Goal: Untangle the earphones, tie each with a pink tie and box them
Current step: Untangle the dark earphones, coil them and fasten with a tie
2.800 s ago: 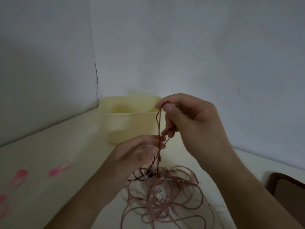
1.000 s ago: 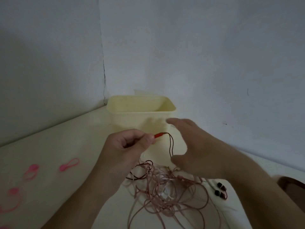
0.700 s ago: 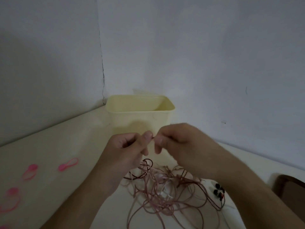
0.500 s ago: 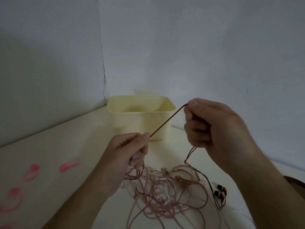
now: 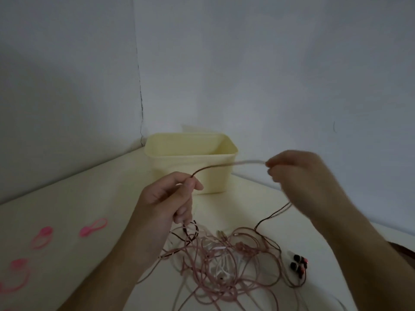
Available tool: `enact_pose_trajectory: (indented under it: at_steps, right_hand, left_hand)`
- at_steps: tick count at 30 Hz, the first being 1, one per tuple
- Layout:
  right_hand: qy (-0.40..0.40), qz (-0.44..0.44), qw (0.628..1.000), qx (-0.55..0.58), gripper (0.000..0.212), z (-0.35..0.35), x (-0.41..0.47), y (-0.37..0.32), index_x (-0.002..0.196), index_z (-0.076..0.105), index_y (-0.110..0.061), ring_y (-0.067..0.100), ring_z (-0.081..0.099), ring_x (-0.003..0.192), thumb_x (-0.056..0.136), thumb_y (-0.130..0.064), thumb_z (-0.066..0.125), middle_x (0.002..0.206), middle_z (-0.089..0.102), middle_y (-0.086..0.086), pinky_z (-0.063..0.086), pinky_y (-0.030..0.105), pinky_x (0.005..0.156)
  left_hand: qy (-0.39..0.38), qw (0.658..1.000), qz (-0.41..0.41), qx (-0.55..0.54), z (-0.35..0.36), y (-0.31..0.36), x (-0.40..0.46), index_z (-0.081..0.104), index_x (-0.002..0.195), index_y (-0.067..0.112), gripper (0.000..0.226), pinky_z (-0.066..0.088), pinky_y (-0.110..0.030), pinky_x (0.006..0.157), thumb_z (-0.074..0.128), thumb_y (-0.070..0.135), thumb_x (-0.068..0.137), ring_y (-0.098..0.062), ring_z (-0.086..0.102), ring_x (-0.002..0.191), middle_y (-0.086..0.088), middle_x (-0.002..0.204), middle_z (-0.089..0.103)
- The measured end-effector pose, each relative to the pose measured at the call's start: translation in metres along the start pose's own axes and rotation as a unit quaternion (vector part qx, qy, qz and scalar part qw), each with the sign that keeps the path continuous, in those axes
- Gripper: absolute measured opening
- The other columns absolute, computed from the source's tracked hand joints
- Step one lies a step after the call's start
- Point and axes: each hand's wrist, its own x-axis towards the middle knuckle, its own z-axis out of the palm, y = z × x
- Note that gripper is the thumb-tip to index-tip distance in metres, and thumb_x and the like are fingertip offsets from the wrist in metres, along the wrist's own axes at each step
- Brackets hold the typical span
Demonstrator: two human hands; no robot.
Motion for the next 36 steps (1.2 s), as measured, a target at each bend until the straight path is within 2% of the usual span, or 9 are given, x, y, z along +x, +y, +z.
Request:
enact_pose_trajectory:
  at_steps: [5, 9, 11, 15, 18, 24, 30, 33, 36]
  right_hand:
    - [-0.212, -0.161, 0.96, -0.09, 0.077, 0.023, -0.026, -0.019, 0.157, 0.04, -0.042, -0.012, 0.039, 0.133, 0.091, -0.015, 0.07, 0.147, 0.046, -0.029, 0.03, -0.002, 0.097]
    - [-0.248, -0.218, 0.937, -0.112, 0.007, 0.047, -0.031, -0.018, 0.109, 0.065, -0.03, 0.001, 0.063, 0.076, 0.104, -0.03, 0.062, 0.088, 0.069, -0.01, 0.048, 0.021, 0.067]
    - [-0.238, -0.185, 0.944, -0.131, 0.027, 0.048, -0.025, -0.014, 0.087, 0.068, -0.023, 0.004, 0.054, 0.055, 0.108, -0.033, 0.054, 0.066, 0.062, -0.011, 0.04, 0.02, 0.055]
    - [-0.198, -0.124, 0.961, 0.145, 0.037, 0.034, -0.016, -0.009, 0.073, 0.068, -0.017, 0.015, 0.034, 0.046, 0.105, -0.025, 0.051, 0.05, 0.039, -0.008, 0.028, 0.027, 0.048]
    - [-0.137, -0.106, 0.88, 0.443, 0.034, 0.02, -0.011, -0.013, 0.077, 0.058, -0.009, 0.012, 0.019, 0.047, 0.107, -0.006, 0.041, 0.054, 0.027, -0.004, 0.017, 0.025, 0.049]
    - [0.034, -0.059, 0.83, 0.554, 0.037, -0.011, -0.003, -0.009, 0.075, 0.05, -0.016, 0.014, 0.01, 0.051, 0.106, -0.003, 0.036, 0.06, 0.018, -0.003, 0.012, 0.03, 0.049]
    - [0.025, 0.068, 0.994, 0.08, 0.022, -0.002, 0.009, 0.006, 0.072, 0.075, -0.017, 0.014, 0.06, 0.058, 0.089, -0.009, 0.065, 0.065, 0.066, -0.003, 0.039, 0.027, 0.057]
    - [-0.087, -0.051, 0.99, -0.097, 0.057, 0.01, -0.008, -0.003, 0.143, 0.06, -0.031, 0.005, 0.052, 0.126, 0.09, -0.011, 0.066, 0.141, 0.058, -0.011, 0.042, 0.02, 0.095]
    - [-0.209, -0.159, 0.962, -0.072, 0.076, 0.023, -0.021, -0.018, 0.159, 0.038, -0.041, -0.012, 0.037, 0.131, 0.096, -0.011, 0.067, 0.151, 0.043, -0.026, 0.029, -0.008, 0.09]
  left_hand:
    - [-0.012, 0.997, 0.007, 0.08, 0.011, 0.001, -0.006, 0.081, 0.094, 0.018, 0.022, 0.026, -0.03, 0.054, 0.065, 0.032, 0.092, -0.02, 0.028, 0.055, -0.003, 0.059, 0.033]
    - [-0.023, 0.994, 0.009, 0.107, 0.01, 0.002, -0.007, 0.082, 0.089, 0.015, 0.024, 0.028, -0.032, 0.056, 0.073, 0.037, 0.093, -0.018, 0.034, 0.058, -0.011, 0.059, 0.042]
    - [-0.018, 0.991, -0.001, 0.13, 0.005, 0.0, -0.006, 0.08, 0.086, 0.013, 0.031, 0.027, -0.038, 0.06, 0.07, 0.041, 0.092, -0.022, 0.032, 0.059, -0.019, 0.062, 0.035]
    - [-0.02, 0.994, -0.031, 0.105, -0.001, -0.005, -0.001, 0.071, 0.076, 0.007, 0.037, 0.026, -0.049, 0.06, 0.066, 0.041, 0.092, -0.024, 0.029, 0.059, -0.008, 0.059, 0.032]
    - [-0.036, 0.995, -0.039, 0.085, -0.003, -0.006, 0.0, 0.068, 0.075, 0.004, 0.039, 0.02, -0.049, 0.063, 0.065, 0.038, 0.093, -0.031, 0.024, 0.062, -0.009, 0.061, 0.028]
    - [-0.028, 0.998, -0.04, 0.049, -0.004, -0.008, 0.004, 0.07, 0.072, 0.007, 0.028, 0.031, -0.033, 0.063, 0.062, 0.027, 0.089, -0.024, 0.032, 0.063, -0.009, 0.062, 0.034]
    - [-0.007, 1.0, 0.004, 0.019, -0.004, -0.006, 0.002, 0.073, 0.082, 0.007, 0.022, 0.038, -0.027, 0.062, 0.062, 0.021, 0.094, -0.02, 0.04, 0.057, -0.02, 0.062, 0.039]
    - [-0.022, 0.998, -0.002, 0.054, -0.001, -0.006, 0.001, 0.076, 0.086, 0.009, 0.022, 0.04, -0.029, 0.063, 0.067, 0.025, 0.097, -0.023, 0.039, 0.056, -0.005, 0.055, 0.041]
    - [-0.04, 0.997, -0.017, 0.062, 0.003, -0.007, -0.001, 0.076, 0.085, 0.009, 0.026, 0.04, -0.034, 0.065, 0.064, 0.03, 0.095, -0.024, 0.039, 0.056, -0.005, 0.053, 0.042]
